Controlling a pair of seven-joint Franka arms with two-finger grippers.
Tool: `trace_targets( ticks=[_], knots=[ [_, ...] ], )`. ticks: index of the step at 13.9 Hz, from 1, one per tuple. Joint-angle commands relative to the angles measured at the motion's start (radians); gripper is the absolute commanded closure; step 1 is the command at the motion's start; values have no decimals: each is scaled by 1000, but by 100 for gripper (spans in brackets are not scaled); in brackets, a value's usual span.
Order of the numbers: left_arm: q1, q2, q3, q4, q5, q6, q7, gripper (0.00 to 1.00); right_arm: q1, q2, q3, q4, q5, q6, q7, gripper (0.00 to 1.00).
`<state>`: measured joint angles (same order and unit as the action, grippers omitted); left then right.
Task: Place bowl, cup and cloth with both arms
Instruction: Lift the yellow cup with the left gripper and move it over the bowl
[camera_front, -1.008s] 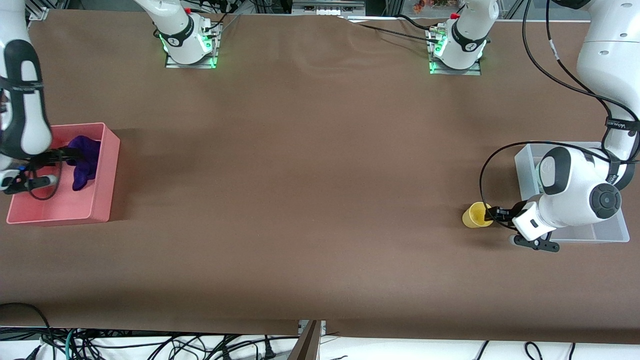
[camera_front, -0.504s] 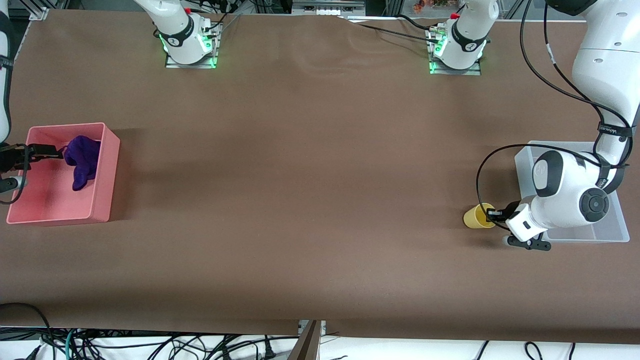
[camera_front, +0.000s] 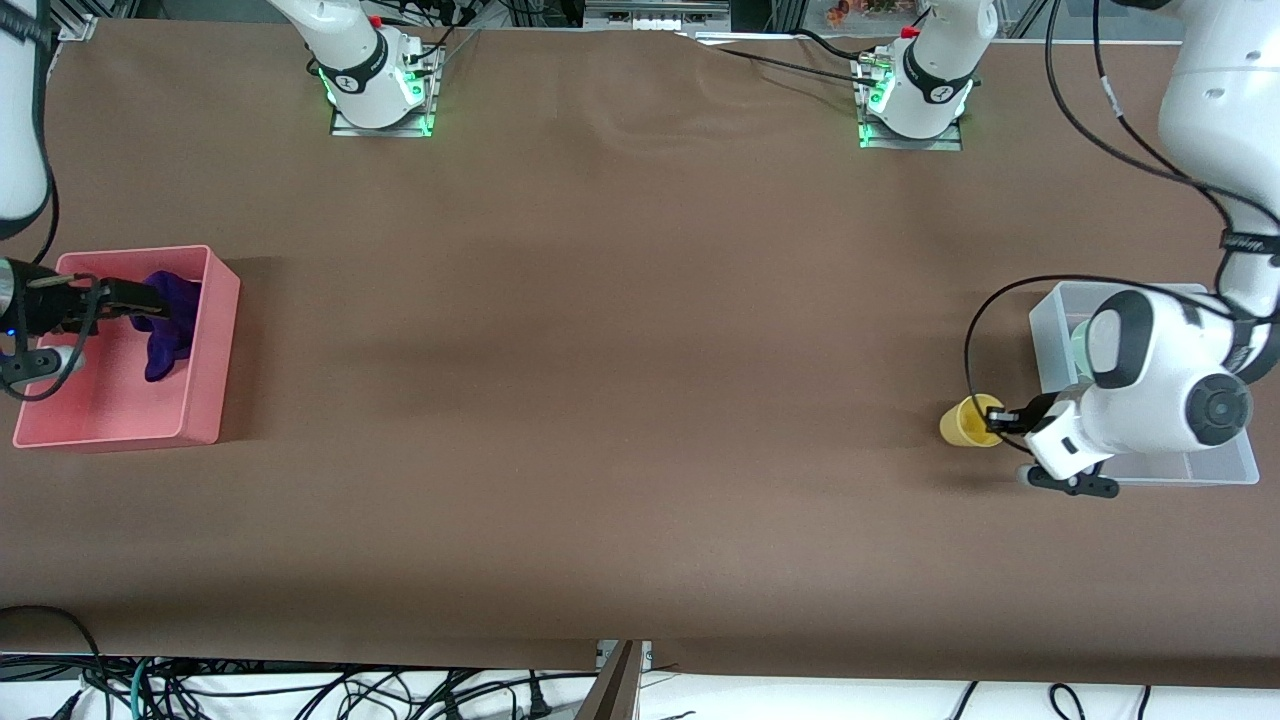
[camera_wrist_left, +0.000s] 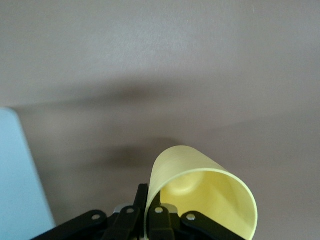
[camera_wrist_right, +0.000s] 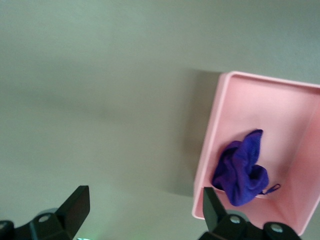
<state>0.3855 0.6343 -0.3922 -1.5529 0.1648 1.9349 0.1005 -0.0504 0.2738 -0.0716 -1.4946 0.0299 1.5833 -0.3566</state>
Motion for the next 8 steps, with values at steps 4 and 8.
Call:
trace_targets(
  ticks=[4,8],
  knots=[
    [102,-171,16,-13,18,-255,261,100,-8,-160,76,-7,-21,-13,27,0],
    [210,-179,12,-48,85,-267,393,100,-8,-222,19,-10,-8,6,11,0]
  ],
)
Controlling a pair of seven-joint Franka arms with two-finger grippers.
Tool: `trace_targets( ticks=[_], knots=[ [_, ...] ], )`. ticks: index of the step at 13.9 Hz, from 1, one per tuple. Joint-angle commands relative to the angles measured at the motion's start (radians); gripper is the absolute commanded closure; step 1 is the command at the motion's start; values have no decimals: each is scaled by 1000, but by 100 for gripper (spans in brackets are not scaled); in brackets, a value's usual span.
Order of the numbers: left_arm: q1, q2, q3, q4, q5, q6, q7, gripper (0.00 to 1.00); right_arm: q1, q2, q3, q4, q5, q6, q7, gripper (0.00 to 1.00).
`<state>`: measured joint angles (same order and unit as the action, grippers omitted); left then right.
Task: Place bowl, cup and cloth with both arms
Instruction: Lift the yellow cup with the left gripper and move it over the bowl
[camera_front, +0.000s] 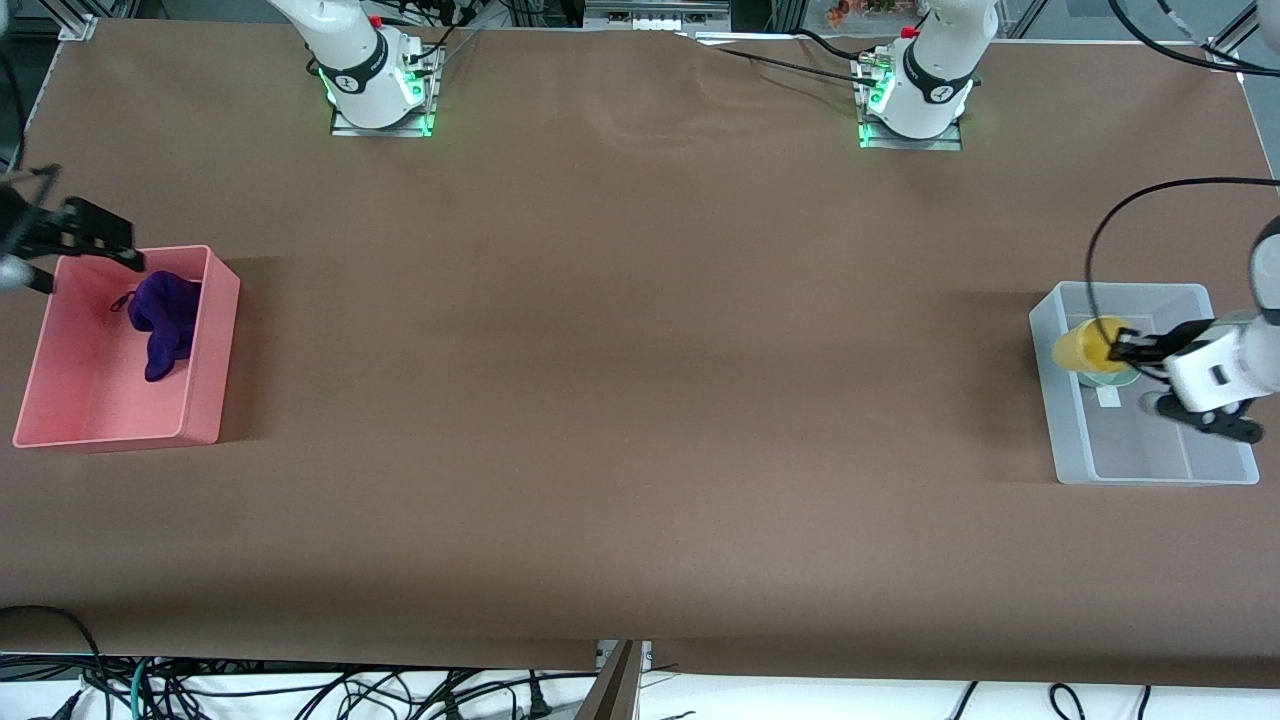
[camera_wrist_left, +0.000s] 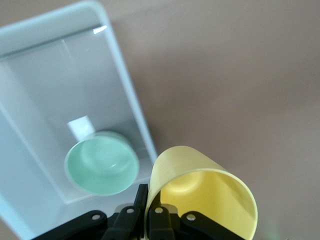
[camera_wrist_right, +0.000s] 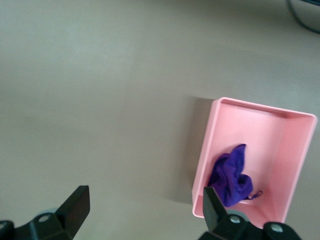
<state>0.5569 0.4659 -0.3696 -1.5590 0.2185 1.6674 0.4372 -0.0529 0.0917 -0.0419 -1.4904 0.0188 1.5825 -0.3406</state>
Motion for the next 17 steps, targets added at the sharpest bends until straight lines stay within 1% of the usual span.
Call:
trace_targets(
  ticks=[1,2,3,4,8,9,10,12,14,17],
  knots=[
    [44,-12,-8,-61,56,3,76,100,-5,-43,-10,-14,3,-24,11,0],
    [58,-15,-11,-81,86,3,81,100,-4,-41,-6,-13,3,-59,53,0],
    [79,-12,-12,-93,94,6,83,100,2,-43,-4,-13,4,-71,133,0],
    [93,-6,-12,-102,96,11,83,100,4,-43,-4,-14,4,-73,164,0],
    [130,-3,-9,-217,102,168,90,100,15,-41,-9,-21,-14,-81,167,0],
    [147,2,-11,-233,132,211,119,100,13,-40,-10,-19,-16,-93,169,0],
    [159,13,-11,-239,142,241,138,100,13,-36,-9,-11,-13,-125,172,0],
    [172,34,-9,-239,147,277,166,100,15,-38,-9,-11,-16,-134,176,0],
    [184,60,-8,-239,147,320,176,100,19,-36,-3,-10,-45,-136,180,0],
    [192,69,-5,-239,154,330,210,100,24,-30,0,-2,-56,-162,181,0]
  ],
)
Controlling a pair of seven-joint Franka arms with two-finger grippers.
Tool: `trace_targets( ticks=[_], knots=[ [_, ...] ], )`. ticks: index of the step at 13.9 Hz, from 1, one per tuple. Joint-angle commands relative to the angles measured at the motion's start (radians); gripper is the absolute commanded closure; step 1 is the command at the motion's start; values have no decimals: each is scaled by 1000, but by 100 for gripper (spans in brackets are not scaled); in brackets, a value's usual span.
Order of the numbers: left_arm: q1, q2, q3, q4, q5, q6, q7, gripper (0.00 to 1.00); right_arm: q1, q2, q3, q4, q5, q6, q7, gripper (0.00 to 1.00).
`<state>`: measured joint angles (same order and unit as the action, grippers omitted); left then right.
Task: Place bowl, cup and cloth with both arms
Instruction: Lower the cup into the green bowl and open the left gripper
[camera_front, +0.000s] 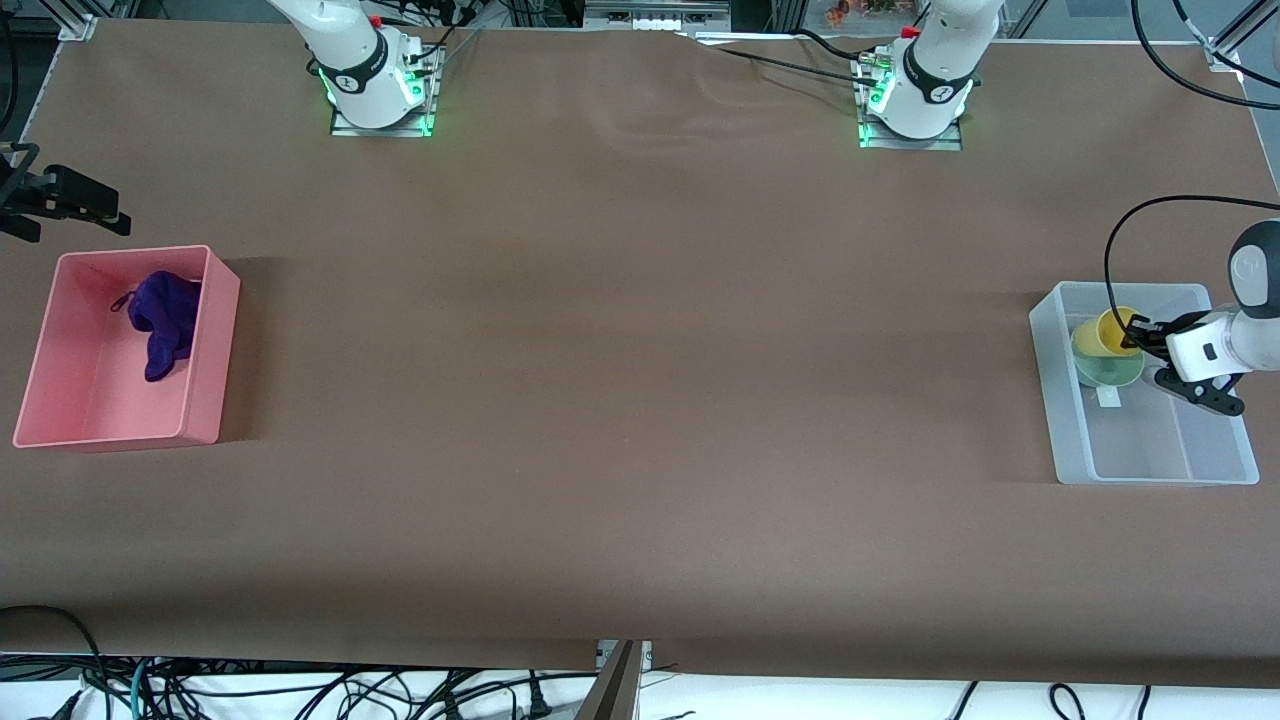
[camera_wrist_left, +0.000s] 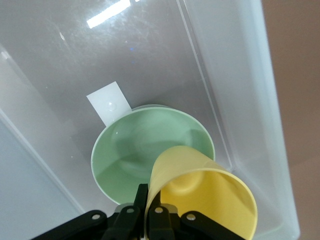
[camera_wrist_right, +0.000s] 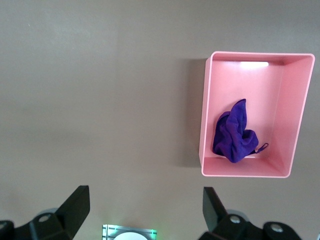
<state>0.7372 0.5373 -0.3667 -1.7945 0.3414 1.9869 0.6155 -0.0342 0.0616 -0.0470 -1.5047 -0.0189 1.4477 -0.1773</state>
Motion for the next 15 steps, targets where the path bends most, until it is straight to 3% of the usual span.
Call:
trace_targets(
  ticks=[1,4,5,7,8,9,13,15],
  knots=[
    [13,-3,-9,-2,53,10,38,100,5,0,6,12,-16,-30,27,0],
    [18,1,-9,-2,59,10,50,96,4,0,6,12,-12,-36,81,0],
    [18,1,-9,-2,59,10,50,78,4,1,6,14,-10,-29,81,0],
    [18,3,-9,0,57,10,50,23,5,1,6,14,-10,-18,81,0],
    [16,1,-11,6,57,6,50,5,2,1,1,14,-3,-18,78,0],
    [16,-2,-11,7,57,1,50,0,2,4,1,14,2,-17,78,0],
    [4,-51,-32,49,47,-118,50,0,5,9,2,15,-4,-17,85,0],
    [7,-95,-87,76,42,-186,34,0,5,7,2,15,-4,-17,85,0]
  ],
)
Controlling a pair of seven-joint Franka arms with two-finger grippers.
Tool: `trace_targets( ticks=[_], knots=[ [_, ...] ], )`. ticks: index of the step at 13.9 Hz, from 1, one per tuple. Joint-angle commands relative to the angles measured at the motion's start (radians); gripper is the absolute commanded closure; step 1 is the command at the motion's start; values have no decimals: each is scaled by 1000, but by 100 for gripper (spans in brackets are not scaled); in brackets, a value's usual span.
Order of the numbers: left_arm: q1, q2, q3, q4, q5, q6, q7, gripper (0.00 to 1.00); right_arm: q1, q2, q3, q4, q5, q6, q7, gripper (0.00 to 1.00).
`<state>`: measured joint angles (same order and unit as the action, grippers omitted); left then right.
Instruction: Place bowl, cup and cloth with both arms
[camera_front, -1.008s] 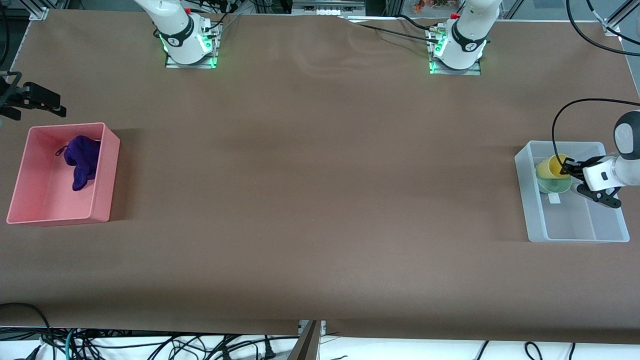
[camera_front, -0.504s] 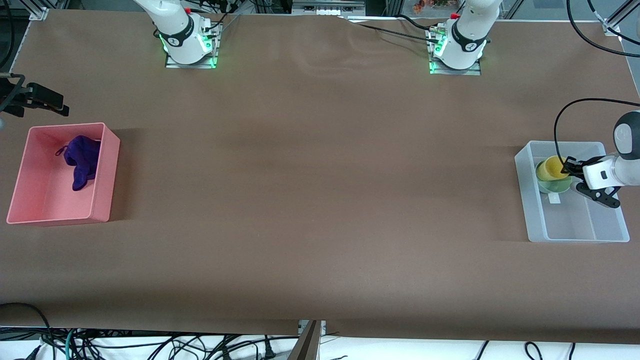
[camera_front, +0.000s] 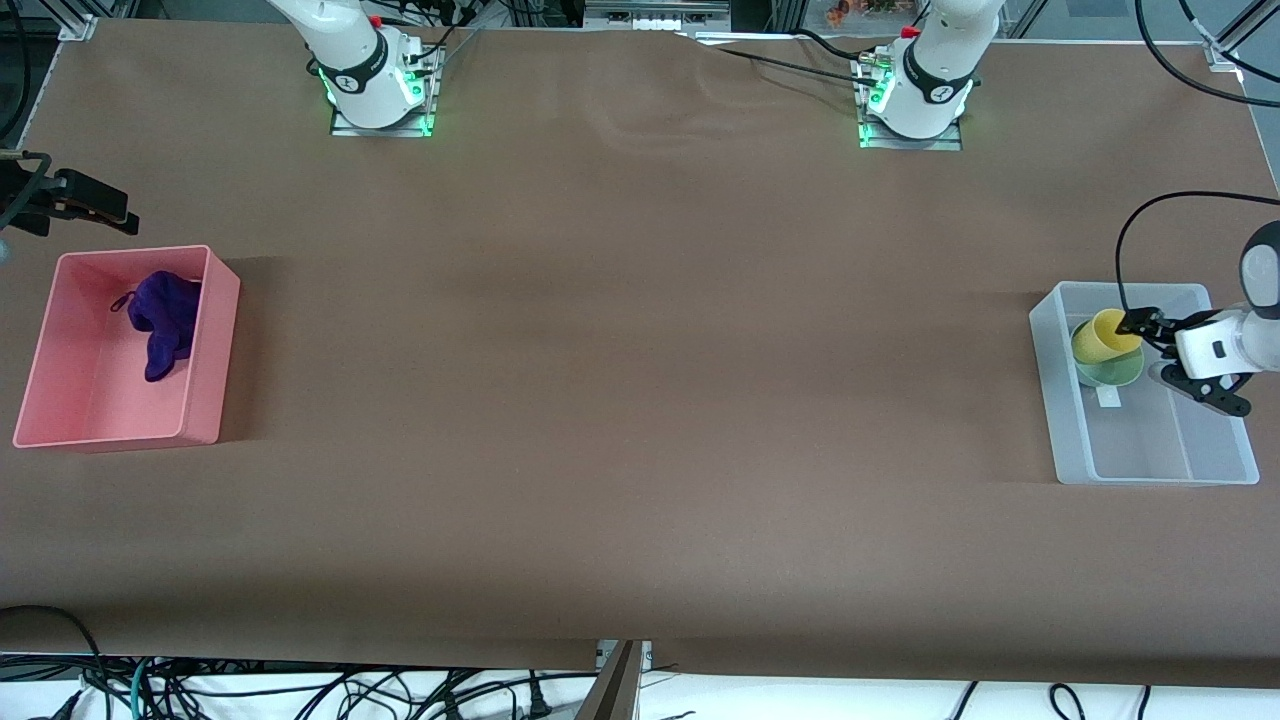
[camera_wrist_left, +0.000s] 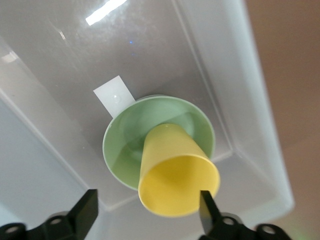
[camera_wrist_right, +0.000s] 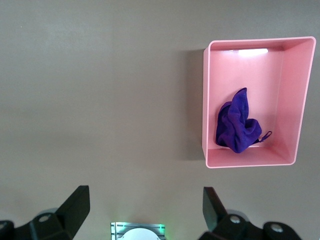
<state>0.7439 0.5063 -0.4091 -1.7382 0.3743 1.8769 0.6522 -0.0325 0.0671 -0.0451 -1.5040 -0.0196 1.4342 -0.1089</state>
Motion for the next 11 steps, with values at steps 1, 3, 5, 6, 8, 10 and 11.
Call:
trace_targets(
  ticks=[1,3,5,6,8,10,11],
  knots=[
    [0,-90,-65,29,6,-106,-6,0,3,2,2,13,-2,-5,17,0],
    [0,-155,-114,31,-41,-157,-46,0,5,2,2,13,-2,-5,17,0],
    [-1,-215,-193,37,-54,-220,-133,0,5,2,2,15,-2,-3,14,0],
    [-1,-238,-238,52,-55,-249,-178,0,5,2,4,15,-2,-3,12,0],
    [-1,-247,-305,112,-57,-318,-244,0,5,3,5,15,-2,-3,9,0],
    [-5,-250,-361,160,-58,-329,-276,0,5,3,4,15,-5,-5,8,0],
    [-5,-247,-385,192,-58,-329,-308,0,5,3,4,15,-8,-3,8,0]
  ],
)
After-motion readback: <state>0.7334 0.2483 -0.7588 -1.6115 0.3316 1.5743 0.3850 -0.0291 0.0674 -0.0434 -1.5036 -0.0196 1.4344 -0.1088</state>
